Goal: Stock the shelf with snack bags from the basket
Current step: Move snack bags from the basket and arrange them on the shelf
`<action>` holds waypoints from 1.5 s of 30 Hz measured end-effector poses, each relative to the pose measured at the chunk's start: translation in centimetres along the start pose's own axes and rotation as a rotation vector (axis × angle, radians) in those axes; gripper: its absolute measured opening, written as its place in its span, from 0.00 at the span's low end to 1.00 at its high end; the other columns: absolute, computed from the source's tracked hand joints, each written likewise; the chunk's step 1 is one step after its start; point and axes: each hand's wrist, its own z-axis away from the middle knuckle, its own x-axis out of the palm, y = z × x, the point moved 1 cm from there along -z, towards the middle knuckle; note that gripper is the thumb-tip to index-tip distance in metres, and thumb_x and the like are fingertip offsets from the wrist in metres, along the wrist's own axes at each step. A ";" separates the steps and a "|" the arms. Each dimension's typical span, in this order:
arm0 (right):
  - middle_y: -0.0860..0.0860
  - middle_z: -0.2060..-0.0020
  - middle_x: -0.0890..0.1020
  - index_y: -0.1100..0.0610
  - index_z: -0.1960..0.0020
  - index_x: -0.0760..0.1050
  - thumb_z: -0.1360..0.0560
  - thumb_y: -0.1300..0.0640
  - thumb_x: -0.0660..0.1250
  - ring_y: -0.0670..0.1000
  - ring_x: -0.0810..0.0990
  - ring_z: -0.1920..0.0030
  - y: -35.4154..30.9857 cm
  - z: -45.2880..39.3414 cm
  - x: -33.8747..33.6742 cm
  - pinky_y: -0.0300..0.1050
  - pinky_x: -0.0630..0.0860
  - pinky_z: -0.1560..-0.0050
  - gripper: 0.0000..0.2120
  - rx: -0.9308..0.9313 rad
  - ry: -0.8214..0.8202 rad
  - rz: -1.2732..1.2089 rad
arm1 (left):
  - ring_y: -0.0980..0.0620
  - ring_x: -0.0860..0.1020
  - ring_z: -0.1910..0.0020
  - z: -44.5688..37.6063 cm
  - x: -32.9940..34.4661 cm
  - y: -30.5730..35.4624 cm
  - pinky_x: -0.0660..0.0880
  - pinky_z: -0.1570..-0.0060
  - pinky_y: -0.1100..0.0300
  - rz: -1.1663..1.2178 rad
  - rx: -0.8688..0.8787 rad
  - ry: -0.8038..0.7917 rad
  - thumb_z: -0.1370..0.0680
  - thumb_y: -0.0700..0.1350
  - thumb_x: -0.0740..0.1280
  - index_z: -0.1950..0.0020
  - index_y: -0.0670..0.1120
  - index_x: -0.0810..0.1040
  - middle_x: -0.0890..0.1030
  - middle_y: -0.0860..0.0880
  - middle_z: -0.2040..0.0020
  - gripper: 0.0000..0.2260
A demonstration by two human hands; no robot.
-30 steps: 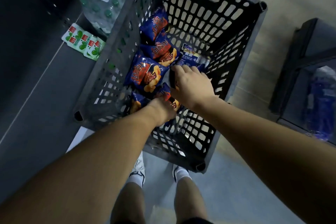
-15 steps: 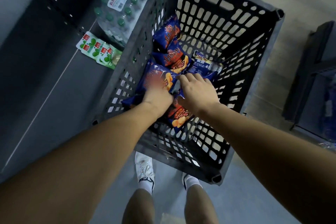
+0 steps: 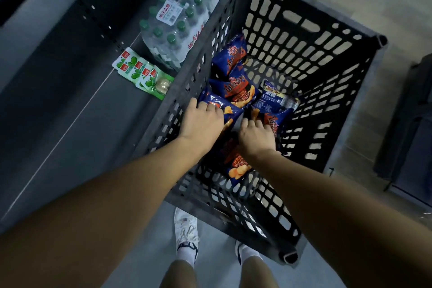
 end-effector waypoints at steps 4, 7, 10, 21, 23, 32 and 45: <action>0.57 0.28 0.68 0.58 0.25 0.62 0.19 0.51 0.59 0.58 0.63 0.27 -1.1 -1.5 2.6 0.55 0.59 0.27 0.25 -0.228 -0.106 0.100 | 0.41 0.74 0.40 -0.6 0.0 -0.3 0.62 0.35 0.45 0.003 -0.024 0.001 0.22 0.39 0.60 0.35 0.41 0.70 0.76 0.41 0.38 0.15; 0.59 0.24 0.61 0.59 0.24 0.59 0.19 0.49 0.59 0.59 0.53 0.22 -2.4 -2.2 3.6 0.56 0.49 0.24 0.28 -0.358 -0.043 0.142 | 0.41 0.75 0.41 -0.8 0.2 -0.4 0.61 0.35 0.46 -0.004 -0.035 0.014 0.20 0.40 0.57 0.36 0.41 0.70 0.78 0.41 0.40 0.13; 0.56 0.28 0.65 0.54 0.25 0.60 0.20 0.45 0.60 0.58 0.62 0.28 -2.4 -2.1 3.5 0.53 0.60 0.31 0.27 -0.434 -0.008 0.183 | 0.42 0.76 0.42 -0.9 0.1 -0.5 0.61 0.34 0.46 -0.014 -0.028 0.023 0.20 0.41 0.58 0.37 0.42 0.71 0.78 0.42 0.41 0.13; 0.54 0.32 0.72 0.49 0.24 0.59 0.18 0.42 0.57 0.57 0.71 0.32 1.8 -0.6 -0.1 0.54 0.64 0.35 0.25 -0.325 -0.096 0.117 | 0.41 0.75 0.39 -0.9 -1.7 -0.2 0.64 0.36 0.49 0.023 -0.011 -0.039 0.21 0.39 0.61 0.34 0.42 0.69 0.77 0.40 0.38 0.15; 0.54 0.32 0.72 0.48 0.25 0.60 0.19 0.43 0.59 0.57 0.69 0.32 2.7 0.0 -2.0 0.55 0.64 0.36 0.25 -0.283 -0.086 0.094 | 0.41 0.76 0.41 -0.9 -2.5 -0.4 0.66 0.39 0.49 0.040 -0.005 -0.047 0.23 0.39 0.63 0.35 0.42 0.68 0.77 0.41 0.39 0.17; 0.52 0.32 0.73 0.50 0.26 0.61 0.21 0.45 0.62 0.57 0.68 0.31 6.9 6.3 -13.6 0.56 0.62 0.34 0.25 -0.155 0.108 -0.044 | 0.42 0.75 0.39 0.9 -12.1 -3.0 0.69 0.41 0.48 0.229 -0.006 -0.026 0.26 0.34 0.65 0.34 0.45 0.66 0.75 0.43 0.39 0.22; 0.51 0.34 0.74 0.50 0.28 0.64 0.21 0.49 0.61 0.56 0.72 0.34 8.8 22.1 -33.6 0.53 0.66 0.38 0.21 -0.043 0.428 -0.018 | 0.46 0.76 0.46 10.2 -33.1 -9.7 0.70 0.51 0.55 0.279 0.055 0.238 0.26 0.29 0.59 0.45 0.45 0.70 0.77 0.47 0.46 0.15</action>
